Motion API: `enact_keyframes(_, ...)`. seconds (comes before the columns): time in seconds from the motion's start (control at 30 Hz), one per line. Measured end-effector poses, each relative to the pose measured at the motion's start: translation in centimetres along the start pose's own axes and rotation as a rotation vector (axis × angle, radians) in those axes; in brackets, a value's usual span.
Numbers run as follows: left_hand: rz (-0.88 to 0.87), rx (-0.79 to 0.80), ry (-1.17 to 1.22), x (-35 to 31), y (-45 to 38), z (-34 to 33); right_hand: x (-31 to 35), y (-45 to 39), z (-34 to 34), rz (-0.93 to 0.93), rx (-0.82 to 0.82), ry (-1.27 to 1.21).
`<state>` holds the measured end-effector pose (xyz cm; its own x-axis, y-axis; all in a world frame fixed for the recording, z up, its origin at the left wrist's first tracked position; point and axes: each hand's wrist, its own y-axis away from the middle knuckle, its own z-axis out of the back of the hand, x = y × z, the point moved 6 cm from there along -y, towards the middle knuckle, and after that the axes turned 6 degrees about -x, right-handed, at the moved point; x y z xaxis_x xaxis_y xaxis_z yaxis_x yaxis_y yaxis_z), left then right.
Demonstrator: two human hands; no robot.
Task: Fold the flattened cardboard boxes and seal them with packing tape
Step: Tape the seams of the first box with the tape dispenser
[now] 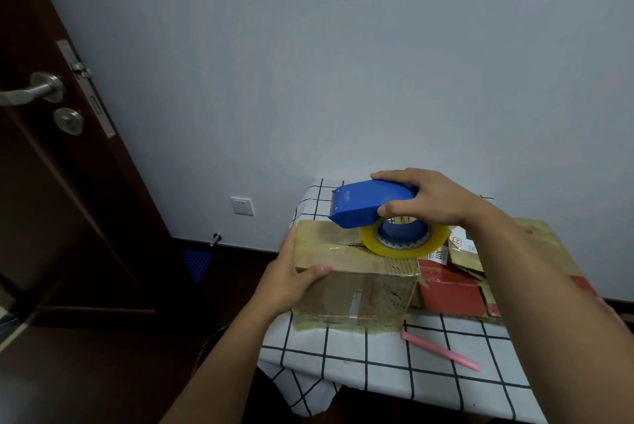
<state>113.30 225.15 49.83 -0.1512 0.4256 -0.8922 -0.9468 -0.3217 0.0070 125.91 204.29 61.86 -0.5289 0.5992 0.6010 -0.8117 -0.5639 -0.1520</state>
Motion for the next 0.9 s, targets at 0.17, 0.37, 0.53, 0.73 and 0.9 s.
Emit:
enact_keyframes(0.17,-0.036,-0.032,-0.092,-0.3,-1.0,2.2,1.5,0.0,1.2,0.025,-0.058,0.035)
enact_keyframes(0.37,-0.042,0.121,-0.221,0.7,-1.8,3.3,1.8,0.1,-0.6,-0.015,-0.001,0.065)
enact_keyframes(0.53,-0.13,0.088,-0.41,0.5,-2.2,2.3,2.9,-0.2,-1.3,0.002,0.062,0.139)
enact_keyframes(0.73,-0.378,0.015,-0.546,-2.2,-2.2,0.6,3.2,-0.4,-1.7,0.024,0.134,0.207)
enact_keyframes(0.9,-0.356,-0.053,-0.618,-1.8,-2.3,0.5,2.8,-0.3,-1.4,0.037,0.125,0.212)
